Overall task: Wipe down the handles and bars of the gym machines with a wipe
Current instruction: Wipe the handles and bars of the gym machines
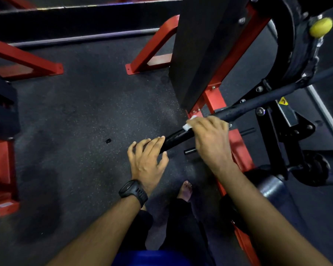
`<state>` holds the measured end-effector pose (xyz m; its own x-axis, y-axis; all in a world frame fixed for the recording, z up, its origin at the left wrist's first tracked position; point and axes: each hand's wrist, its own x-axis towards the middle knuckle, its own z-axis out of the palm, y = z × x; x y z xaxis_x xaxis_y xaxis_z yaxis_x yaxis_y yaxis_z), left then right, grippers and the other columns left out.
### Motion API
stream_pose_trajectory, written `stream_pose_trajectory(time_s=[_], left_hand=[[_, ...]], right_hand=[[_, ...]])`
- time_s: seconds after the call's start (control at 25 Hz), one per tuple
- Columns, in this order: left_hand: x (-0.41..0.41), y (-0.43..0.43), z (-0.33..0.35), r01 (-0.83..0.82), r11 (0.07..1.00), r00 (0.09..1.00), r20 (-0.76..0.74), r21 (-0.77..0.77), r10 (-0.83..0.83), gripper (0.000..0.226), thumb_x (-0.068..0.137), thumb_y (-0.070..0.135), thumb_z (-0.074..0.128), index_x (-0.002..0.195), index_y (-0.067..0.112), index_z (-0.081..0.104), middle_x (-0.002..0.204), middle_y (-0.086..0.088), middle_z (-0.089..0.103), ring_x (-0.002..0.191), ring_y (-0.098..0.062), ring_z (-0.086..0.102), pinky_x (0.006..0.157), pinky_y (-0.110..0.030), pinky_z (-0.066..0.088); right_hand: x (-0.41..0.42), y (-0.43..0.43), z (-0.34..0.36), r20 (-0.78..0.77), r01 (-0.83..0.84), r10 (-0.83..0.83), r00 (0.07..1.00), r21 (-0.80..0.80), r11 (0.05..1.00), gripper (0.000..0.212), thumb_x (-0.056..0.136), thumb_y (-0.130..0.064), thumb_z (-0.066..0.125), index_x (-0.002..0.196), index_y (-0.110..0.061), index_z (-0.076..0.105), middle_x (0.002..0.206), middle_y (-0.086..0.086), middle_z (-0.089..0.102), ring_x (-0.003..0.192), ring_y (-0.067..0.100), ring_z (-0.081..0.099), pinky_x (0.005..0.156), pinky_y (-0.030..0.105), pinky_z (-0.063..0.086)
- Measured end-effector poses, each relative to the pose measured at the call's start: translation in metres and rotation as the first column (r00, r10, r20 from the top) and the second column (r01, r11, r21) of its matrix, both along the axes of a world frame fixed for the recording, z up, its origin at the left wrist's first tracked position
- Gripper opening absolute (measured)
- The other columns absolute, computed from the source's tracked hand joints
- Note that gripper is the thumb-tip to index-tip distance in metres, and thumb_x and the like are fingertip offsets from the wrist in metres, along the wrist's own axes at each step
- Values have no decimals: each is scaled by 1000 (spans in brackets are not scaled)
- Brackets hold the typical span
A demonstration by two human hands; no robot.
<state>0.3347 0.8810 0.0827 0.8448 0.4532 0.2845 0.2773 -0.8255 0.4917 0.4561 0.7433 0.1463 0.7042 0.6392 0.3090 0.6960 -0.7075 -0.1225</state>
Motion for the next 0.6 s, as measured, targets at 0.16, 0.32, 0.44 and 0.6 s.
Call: stream_pose_trajectory(time_s=[0.16, 0.32, 0.44, 0.6], left_hand=[[-2, 0, -1, 34, 999, 999, -13, 12, -34, 41, 88, 36, 54, 125, 22, 64, 115, 9, 68, 110, -15, 51, 104, -51, 36], [-2, 1, -7, 80, 996, 996, -43, 31, -78, 40, 90, 39, 51, 124, 21, 65, 113, 8, 69, 108, -17, 53, 102, -49, 37], [-3, 1, -11, 75, 997, 996, -41, 20, -74, 42, 91, 39, 49, 124, 19, 65, 112, 6, 69, 106, -17, 52, 101, -47, 37], [-2, 0, -11, 85, 996, 995, -51, 3, -84, 42, 92, 39, 48, 124, 19, 64, 114, 6, 68, 104, -17, 52, 99, -46, 39]], right_hand=[[-30, 11, -30, -176, 331, -280, 944, 530, 781, 20, 91, 1, 56, 102, -4, 72, 111, 12, 63, 101, 22, 53, 93, 29, 42], [-64, 46, -39, -444, 576, -369, 817, 665, 475, 10, 82, 4, 69, 88, -3, 72, 99, 5, 58, 93, 19, 58, 84, 37, 49], [-61, 36, -45, -449, 574, -358, 819, 650, 498, 15, 79, 1, 70, 85, -13, 68, 96, 1, 63, 93, 18, 58, 85, 37, 46], [-75, 50, -51, -764, 807, -266, 587, 580, 113, 31, 86, 1, 64, 85, -29, 57, 91, -2, 65, 82, 18, 63, 80, 49, 52]])
